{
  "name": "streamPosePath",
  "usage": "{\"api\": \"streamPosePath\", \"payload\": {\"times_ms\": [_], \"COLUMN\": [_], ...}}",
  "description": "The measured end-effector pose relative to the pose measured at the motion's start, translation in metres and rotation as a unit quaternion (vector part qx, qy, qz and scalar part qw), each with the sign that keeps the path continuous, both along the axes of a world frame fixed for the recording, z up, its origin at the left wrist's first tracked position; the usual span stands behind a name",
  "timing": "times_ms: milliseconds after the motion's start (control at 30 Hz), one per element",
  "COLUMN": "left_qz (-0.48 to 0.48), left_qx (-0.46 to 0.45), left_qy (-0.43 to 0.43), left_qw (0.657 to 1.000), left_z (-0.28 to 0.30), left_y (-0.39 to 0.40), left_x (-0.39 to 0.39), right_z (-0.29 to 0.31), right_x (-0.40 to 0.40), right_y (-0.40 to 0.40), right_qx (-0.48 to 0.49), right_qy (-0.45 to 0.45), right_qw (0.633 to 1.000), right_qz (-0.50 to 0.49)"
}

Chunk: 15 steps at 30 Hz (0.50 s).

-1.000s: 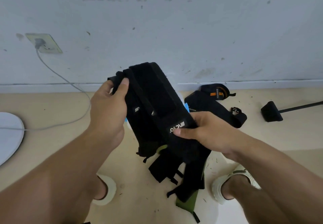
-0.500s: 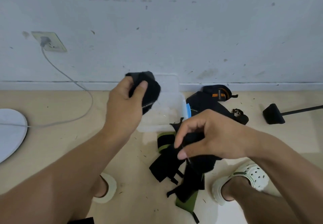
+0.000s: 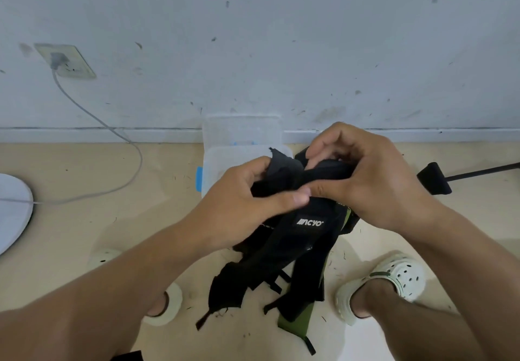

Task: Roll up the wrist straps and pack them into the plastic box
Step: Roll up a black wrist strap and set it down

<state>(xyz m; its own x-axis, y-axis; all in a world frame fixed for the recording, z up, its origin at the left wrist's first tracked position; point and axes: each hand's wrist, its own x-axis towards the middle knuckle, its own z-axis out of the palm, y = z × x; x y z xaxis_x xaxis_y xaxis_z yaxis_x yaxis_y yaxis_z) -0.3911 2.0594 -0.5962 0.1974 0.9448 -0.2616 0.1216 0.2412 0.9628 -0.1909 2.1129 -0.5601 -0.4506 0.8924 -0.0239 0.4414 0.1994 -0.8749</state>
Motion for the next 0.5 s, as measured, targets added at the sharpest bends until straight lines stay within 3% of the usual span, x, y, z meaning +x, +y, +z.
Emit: {"api": "streamPosePath", "payload": {"times_ms": [233, 333, 500], "left_qz": [0.032, 0.057, 0.079], "left_qx": [0.056, 0.046, 0.036], "left_qy": [0.004, -0.003, 0.001], "left_qw": [0.998, 0.997, 0.996], "left_z": [-0.0041, -0.0047, -0.003], "left_y": [-0.0021, -0.001, -0.0003], "left_x": [0.003, 0.0024, 0.001], "right_z": [-0.0002, -0.0021, -0.0027], "right_x": [0.001, 0.0035, -0.0027], "right_y": [0.0037, 0.0077, 0.0045], "right_qx": [-0.095, -0.177, -0.238], "right_qy": [0.093, 0.191, 0.334], "right_qw": [0.986, 0.953, 0.891], "right_qz": [-0.104, -0.154, -0.195]}}
